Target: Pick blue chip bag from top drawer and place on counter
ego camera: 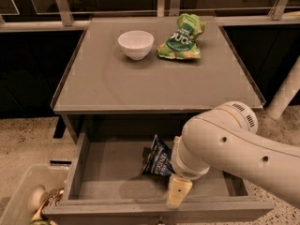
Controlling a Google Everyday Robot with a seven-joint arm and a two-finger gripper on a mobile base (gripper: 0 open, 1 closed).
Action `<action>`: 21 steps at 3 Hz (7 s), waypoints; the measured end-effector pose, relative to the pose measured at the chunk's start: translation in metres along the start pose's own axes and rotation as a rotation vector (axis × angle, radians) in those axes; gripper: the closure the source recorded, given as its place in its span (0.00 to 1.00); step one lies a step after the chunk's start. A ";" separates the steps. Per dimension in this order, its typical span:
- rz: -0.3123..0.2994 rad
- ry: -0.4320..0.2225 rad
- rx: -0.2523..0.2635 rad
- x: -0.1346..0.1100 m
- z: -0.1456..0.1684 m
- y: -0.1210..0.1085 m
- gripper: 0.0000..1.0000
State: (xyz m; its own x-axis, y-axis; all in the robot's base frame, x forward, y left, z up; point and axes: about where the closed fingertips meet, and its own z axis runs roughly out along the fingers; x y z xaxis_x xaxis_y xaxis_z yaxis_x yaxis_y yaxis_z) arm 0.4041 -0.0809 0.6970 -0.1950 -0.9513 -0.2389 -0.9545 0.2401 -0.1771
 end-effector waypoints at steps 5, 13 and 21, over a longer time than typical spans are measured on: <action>0.150 0.046 0.101 0.061 0.056 -0.058 0.00; 0.095 -0.016 0.025 0.033 0.083 -0.006 1.00; -0.036 0.007 0.428 -0.018 -0.140 -0.065 1.00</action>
Offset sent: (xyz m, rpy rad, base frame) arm 0.0683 -0.0635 -0.0142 -0.1037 -0.0911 -0.1659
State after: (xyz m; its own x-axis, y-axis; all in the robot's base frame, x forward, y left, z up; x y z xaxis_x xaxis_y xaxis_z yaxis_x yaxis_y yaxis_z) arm 0.4379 -0.1068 0.8464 -0.1664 -0.9614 -0.2193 -0.7809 0.2643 -0.5660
